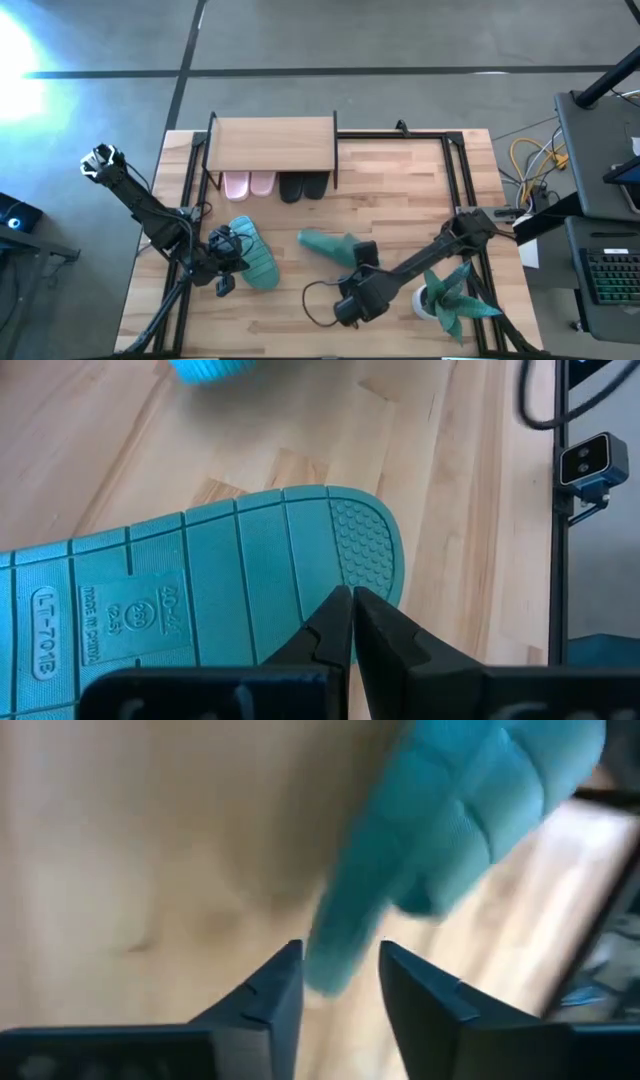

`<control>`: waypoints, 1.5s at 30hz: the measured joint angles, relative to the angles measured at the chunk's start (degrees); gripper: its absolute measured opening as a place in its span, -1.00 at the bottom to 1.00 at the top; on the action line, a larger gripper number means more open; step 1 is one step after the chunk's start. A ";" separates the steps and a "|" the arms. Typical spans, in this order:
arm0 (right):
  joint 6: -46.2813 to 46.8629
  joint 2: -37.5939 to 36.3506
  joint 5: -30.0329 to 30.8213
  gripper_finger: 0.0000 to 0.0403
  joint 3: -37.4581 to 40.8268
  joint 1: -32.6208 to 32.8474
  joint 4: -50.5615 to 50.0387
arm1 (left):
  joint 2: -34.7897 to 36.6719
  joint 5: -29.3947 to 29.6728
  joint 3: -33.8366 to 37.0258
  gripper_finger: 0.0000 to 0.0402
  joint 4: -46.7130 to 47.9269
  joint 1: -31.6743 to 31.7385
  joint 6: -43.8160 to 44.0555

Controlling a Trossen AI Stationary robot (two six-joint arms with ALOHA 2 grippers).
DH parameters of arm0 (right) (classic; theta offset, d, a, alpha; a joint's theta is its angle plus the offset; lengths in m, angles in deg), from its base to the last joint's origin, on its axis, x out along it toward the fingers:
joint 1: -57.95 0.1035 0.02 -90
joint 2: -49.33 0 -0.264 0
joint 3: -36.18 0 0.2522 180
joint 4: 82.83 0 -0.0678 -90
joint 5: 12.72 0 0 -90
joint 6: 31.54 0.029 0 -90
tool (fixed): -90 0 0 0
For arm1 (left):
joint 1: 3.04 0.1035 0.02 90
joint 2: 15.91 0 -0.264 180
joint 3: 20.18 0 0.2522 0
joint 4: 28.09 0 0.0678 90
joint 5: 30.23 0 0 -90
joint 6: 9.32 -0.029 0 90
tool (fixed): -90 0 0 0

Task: Pick and place slides into the shelf
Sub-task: Put the right green slide on the shelf

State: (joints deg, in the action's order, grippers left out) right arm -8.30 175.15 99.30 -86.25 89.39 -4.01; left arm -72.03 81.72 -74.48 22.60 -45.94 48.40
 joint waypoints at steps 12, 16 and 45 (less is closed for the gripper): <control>19.91 -0.11 -13.99 0.01 -0.34 2.88 5.43 | 0.00 0.61 0.00 -1.00 0.02 0.00 -1.12; 32.73 -0.17 -16.00 -0.04 -0.34 2.74 10.13 | 0.00 0.61 0.00 -1.00 -0.31 0.00 -1.12; 71.05 -16.48 27.87 -0.29 -0.29 5.69 30.31 | -0.64 -20.81 0.02 -1.00 -15.31 25.79 -16.59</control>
State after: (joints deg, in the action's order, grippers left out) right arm 62.75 158.67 127.18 -86.55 95.08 26.30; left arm -72.66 60.91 -74.46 7.29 -20.15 31.81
